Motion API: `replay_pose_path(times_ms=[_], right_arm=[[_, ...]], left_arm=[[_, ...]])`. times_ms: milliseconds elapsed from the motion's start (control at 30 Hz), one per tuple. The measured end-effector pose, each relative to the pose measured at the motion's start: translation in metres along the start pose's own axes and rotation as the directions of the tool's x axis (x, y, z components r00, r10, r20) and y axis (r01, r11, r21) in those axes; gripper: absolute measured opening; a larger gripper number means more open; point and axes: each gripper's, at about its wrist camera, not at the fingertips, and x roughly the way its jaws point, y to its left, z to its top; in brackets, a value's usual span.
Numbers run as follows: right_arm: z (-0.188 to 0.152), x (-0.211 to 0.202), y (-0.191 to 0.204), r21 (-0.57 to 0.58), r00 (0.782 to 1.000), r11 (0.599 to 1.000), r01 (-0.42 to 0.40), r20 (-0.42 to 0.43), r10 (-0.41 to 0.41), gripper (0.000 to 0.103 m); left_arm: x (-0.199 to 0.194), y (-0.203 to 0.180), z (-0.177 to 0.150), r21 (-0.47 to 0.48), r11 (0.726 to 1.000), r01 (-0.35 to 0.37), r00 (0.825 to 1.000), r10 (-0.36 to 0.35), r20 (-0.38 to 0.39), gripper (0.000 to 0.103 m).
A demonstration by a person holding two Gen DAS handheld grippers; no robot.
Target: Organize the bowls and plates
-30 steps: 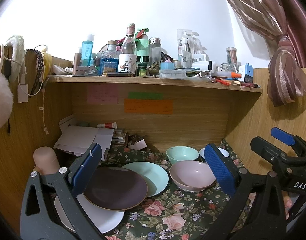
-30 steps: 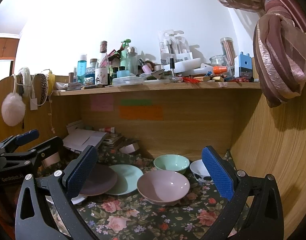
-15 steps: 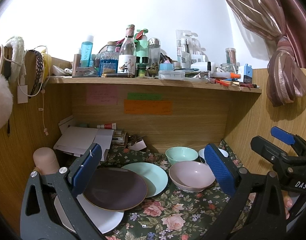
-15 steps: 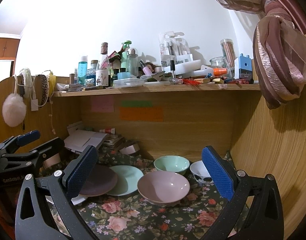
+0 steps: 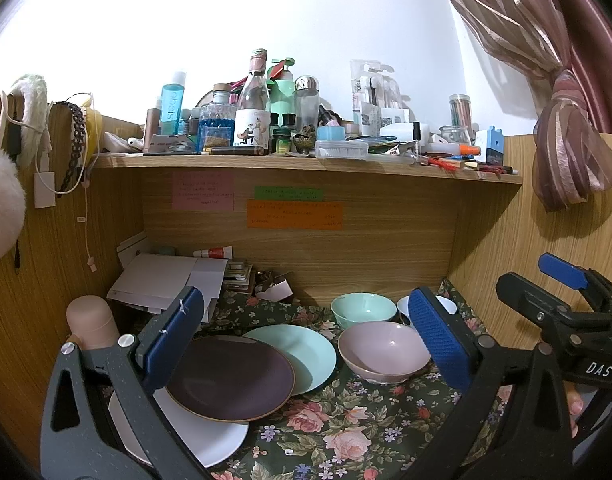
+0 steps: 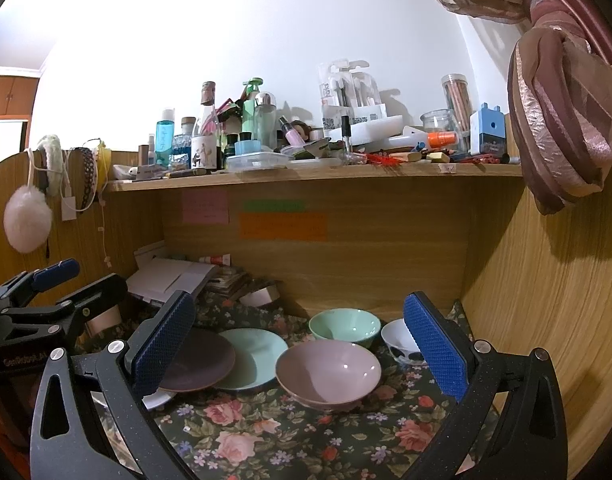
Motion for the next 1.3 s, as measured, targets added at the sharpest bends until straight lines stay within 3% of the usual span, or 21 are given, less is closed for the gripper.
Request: replay_pose_path(times_ms=[1000, 1300], right_arm=[[-0.003, 0.008, 0.0, 0.0, 1.0, 1.0, -0.001, -0.023, 0.001, 0.103], [-0.016, 0.034, 0.007, -0.005, 0.995, 1.0, -0.029, -0.099, 0.028, 0.103]], left_arm=[[0.007, 0.002, -0.005, -0.008, 1.0, -0.002, 1.0, 0.002, -0.018, 0.103], [0.029, 0.033, -0.026, -0.034, 0.998, -0.056, 0.994, 0.052, -0.101, 0.103]])
